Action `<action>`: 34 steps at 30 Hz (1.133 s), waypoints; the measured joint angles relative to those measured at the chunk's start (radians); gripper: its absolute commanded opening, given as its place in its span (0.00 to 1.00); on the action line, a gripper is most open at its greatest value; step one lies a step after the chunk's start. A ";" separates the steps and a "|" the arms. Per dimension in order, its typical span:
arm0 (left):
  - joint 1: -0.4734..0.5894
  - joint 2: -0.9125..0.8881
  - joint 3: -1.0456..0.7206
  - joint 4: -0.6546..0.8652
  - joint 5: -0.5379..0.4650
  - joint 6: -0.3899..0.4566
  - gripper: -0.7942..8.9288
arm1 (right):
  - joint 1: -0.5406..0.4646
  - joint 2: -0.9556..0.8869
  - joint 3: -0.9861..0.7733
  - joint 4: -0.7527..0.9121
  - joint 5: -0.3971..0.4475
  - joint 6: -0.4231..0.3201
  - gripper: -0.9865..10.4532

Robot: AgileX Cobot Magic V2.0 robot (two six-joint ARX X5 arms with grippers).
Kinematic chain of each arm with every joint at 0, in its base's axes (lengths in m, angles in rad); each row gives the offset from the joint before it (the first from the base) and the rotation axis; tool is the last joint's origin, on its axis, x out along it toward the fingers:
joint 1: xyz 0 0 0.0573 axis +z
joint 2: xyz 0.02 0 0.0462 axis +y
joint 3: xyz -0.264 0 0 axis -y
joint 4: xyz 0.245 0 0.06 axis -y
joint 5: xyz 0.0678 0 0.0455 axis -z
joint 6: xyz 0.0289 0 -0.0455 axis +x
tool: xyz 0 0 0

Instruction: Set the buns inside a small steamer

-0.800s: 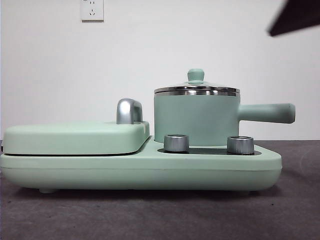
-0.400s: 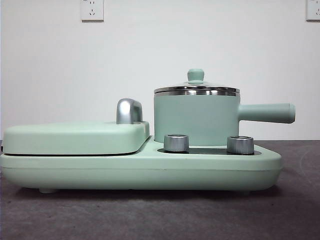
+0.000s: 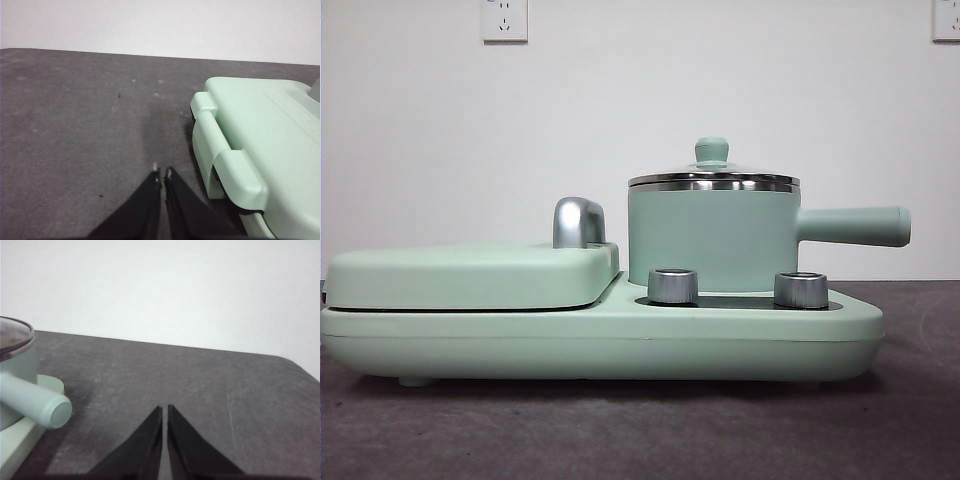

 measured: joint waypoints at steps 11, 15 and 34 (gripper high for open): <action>0.000 0.000 0.000 0.000 0.000 0.000 0.10 | -0.009 0.000 -0.016 -0.123 0.000 0.015 0.10; 0.000 0.000 0.000 0.000 0.000 0.000 0.10 | -0.009 0.000 -0.016 -0.123 0.000 0.016 0.10; 0.000 0.000 0.000 0.000 0.000 0.000 0.10 | -0.009 0.000 -0.016 -0.117 0.000 0.016 0.10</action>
